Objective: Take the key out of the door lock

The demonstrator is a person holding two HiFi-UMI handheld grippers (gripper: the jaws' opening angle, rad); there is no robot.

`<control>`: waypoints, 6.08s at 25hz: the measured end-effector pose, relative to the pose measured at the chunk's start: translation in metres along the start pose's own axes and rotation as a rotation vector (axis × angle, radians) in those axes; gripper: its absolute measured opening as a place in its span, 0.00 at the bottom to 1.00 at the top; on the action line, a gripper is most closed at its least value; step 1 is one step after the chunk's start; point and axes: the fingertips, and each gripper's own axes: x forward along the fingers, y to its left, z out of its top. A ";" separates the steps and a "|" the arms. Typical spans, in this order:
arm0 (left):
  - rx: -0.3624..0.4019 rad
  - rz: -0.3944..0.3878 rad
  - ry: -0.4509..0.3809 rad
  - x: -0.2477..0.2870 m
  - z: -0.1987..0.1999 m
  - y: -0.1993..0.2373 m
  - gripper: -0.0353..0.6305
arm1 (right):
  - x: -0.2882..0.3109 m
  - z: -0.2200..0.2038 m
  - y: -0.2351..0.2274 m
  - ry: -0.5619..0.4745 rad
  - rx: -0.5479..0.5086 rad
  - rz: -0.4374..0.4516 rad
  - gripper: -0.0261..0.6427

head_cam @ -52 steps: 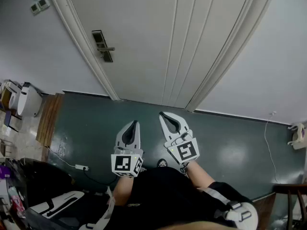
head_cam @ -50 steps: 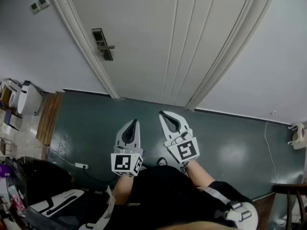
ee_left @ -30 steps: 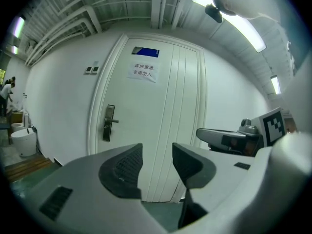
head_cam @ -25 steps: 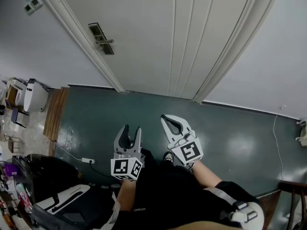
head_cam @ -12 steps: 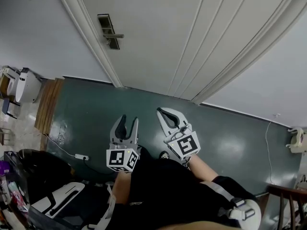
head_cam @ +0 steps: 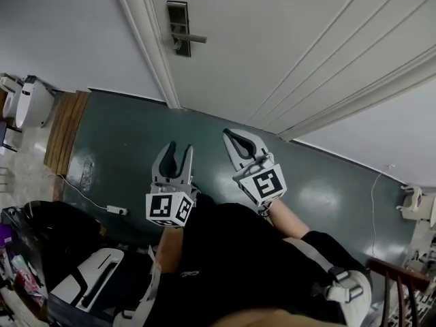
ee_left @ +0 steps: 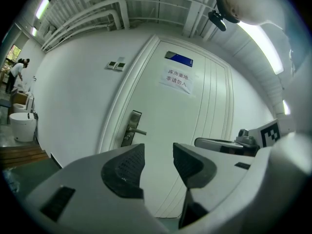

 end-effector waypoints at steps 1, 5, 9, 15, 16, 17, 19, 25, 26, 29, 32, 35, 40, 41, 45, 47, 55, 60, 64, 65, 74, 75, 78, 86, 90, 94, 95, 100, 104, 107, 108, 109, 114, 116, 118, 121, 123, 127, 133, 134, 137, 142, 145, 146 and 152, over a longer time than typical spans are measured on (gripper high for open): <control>-0.001 -0.011 -0.001 0.002 0.005 0.008 0.33 | 0.011 0.003 0.003 0.003 0.000 -0.001 0.05; -0.004 -0.038 -0.004 0.010 0.017 0.046 0.33 | 0.057 0.009 0.013 -0.003 -0.033 0.000 0.05; 0.000 -0.030 0.015 0.006 0.018 0.080 0.33 | 0.086 0.011 0.028 0.001 -0.062 0.007 0.05; -0.032 -0.051 0.049 0.022 0.013 0.104 0.33 | 0.112 0.007 0.030 0.033 -0.070 -0.009 0.05; -0.037 -0.056 0.054 0.026 0.012 0.106 0.33 | 0.115 0.004 0.028 0.040 -0.065 -0.012 0.05; -0.043 -0.063 0.059 0.031 0.011 0.108 0.33 | 0.120 0.003 0.025 0.042 -0.059 -0.017 0.05; -0.056 -0.082 0.066 0.043 0.010 0.111 0.33 | 0.130 0.003 0.016 0.035 -0.045 -0.029 0.05; -0.027 -0.098 0.077 0.110 0.017 0.123 0.33 | 0.172 0.009 -0.039 -0.012 -0.012 -0.034 0.05; -0.022 -0.102 0.080 0.124 0.020 0.124 0.33 | 0.180 0.010 -0.051 -0.018 -0.005 -0.034 0.05; -0.032 -0.125 0.089 0.152 0.029 0.127 0.33 | 0.201 0.014 -0.073 -0.025 0.008 -0.036 0.05; -0.045 -0.141 0.102 0.178 0.034 0.131 0.33 | 0.222 0.020 -0.089 -0.035 0.012 -0.028 0.05; -0.062 -0.148 0.126 0.201 0.032 0.135 0.33 | 0.238 0.018 -0.102 -0.033 0.022 -0.023 0.05; -0.080 -0.147 0.184 0.231 0.022 0.138 0.33 | 0.254 0.010 -0.125 -0.024 0.057 -0.010 0.05; -0.091 -0.145 0.188 0.236 0.022 0.139 0.33 | 0.256 0.010 -0.128 -0.025 0.061 -0.004 0.05; -0.138 -0.138 0.193 0.256 0.021 0.147 0.33 | 0.267 0.009 -0.140 -0.028 0.060 0.011 0.05; -0.157 -0.132 0.191 0.265 0.020 0.153 0.33 | 0.274 0.005 -0.146 -0.024 0.057 0.014 0.05; -0.193 -0.155 0.208 0.286 0.019 0.168 0.33 | 0.293 0.015 -0.156 -0.036 0.060 -0.002 0.05; -0.223 -0.221 0.225 0.307 0.018 0.183 0.33 | 0.307 0.025 -0.162 -0.042 0.060 -0.056 0.05; -0.224 -0.291 0.270 0.321 0.015 0.190 0.33 | 0.316 0.028 -0.168 -0.029 0.073 -0.128 0.05; -0.216 -0.310 0.282 0.324 0.013 0.191 0.33 | 0.318 0.026 -0.170 -0.017 0.075 -0.145 0.05; -0.272 -0.419 0.345 0.342 -0.003 0.209 0.33 | 0.327 0.021 -0.171 0.033 0.114 -0.270 0.05; -0.279 -0.426 0.349 0.342 -0.004 0.211 0.33 | 0.326 0.021 -0.170 0.038 0.116 -0.279 0.05; -0.290 -0.449 0.359 0.348 -0.009 0.215 0.33 | 0.329 0.021 -0.166 0.053 0.110 -0.300 0.05; -0.406 -0.471 0.404 0.374 -0.048 0.222 0.33 | 0.338 0.000 -0.161 0.084 0.126 -0.340 0.05; -0.463 -0.469 0.416 0.381 -0.056 0.218 0.33 | 0.336 0.001 -0.161 0.097 0.142 -0.351 0.05; -0.509 -0.446 0.418 0.388 -0.061 0.218 0.32 | 0.333 0.003 -0.161 0.092 0.157 -0.360 0.05; -0.527 -0.437 0.414 0.391 -0.061 0.218 0.32 | 0.333 0.004 -0.161 0.089 0.156 -0.360 0.05; -0.587 -0.397 0.400 0.401 -0.061 0.217 0.31 | 0.333 0.008 -0.163 0.084 0.164 -0.360 0.05; -0.630 -0.381 0.392 0.404 -0.064 0.215 0.28 | 0.334 0.006 -0.161 0.084 0.164 -0.352 0.05; -0.657 -0.367 0.379 0.406 -0.064 0.216 0.27 | 0.335 0.007 -0.160 0.080 0.172 -0.344 0.05; -0.671 -0.361 0.372 0.406 -0.063 0.217 0.26 | 0.335 0.006 -0.159 0.086 0.175 -0.341 0.05; -0.688 -0.356 0.365 0.407 -0.062 0.218 0.26 | 0.335 0.006 -0.158 0.090 0.175 -0.338 0.05; -0.732 -0.352 0.348 0.413 -0.060 0.216 0.20 | 0.330 0.007 -0.162 0.085 0.171 -0.348 0.05; -0.740 -0.344 0.350 0.413 -0.061 0.215 0.19 | 0.327 0.006 -0.164 0.092 0.178 -0.358 0.05; -0.770 -0.330 0.354 0.414 -0.060 0.214 0.18 | 0.324 0.005 -0.165 0.098 0.179 -0.364 0.05; -0.819 -0.304 0.357 0.417 -0.061 0.215 0.16 | 0.323 0.002 -0.167 0.104 0.186 -0.366 0.05; -0.853 -0.283 0.355 0.420 -0.064 0.216 0.15 | 0.322 -0.003 -0.169 0.117 0.189 -0.367 0.05; -0.925 -0.262 0.338 0.421 -0.065 0.213 0.14 | 0.321 -0.004 -0.169 0.118 0.197 -0.365 0.05; -0.986 -0.243 0.320 0.420 -0.062 0.212 0.14 | 0.321 -0.004 -0.168 0.116 0.211 -0.363 0.05; -0.989 -0.242 0.318 0.421 -0.062 0.212 0.14 | 0.320 -0.004 -0.168 0.116 0.212 -0.363 0.05; -0.978 -0.250 0.312 0.420 -0.064 0.212 0.14 | 0.319 -0.006 -0.168 0.114 0.219 -0.364 0.05; -1.030 -0.256 0.290 0.421 -0.065 0.212 0.12 | 0.317 -0.008 -0.170 0.108 0.223 -0.370 0.05; -1.042 -0.255 0.282 0.422 -0.067 0.212 0.11 | 0.315 -0.009 -0.171 0.107 0.224 -0.376 0.05; -1.043 -0.257 0.284 0.423 -0.067 0.212 0.11 | 0.314 -0.009 -0.171 0.107 0.224 -0.379 0.05; -1.059 -0.268 0.286 0.423 -0.069 0.213 0.11 | 0.306 -0.011 -0.175 0.104 0.228 -0.404 0.05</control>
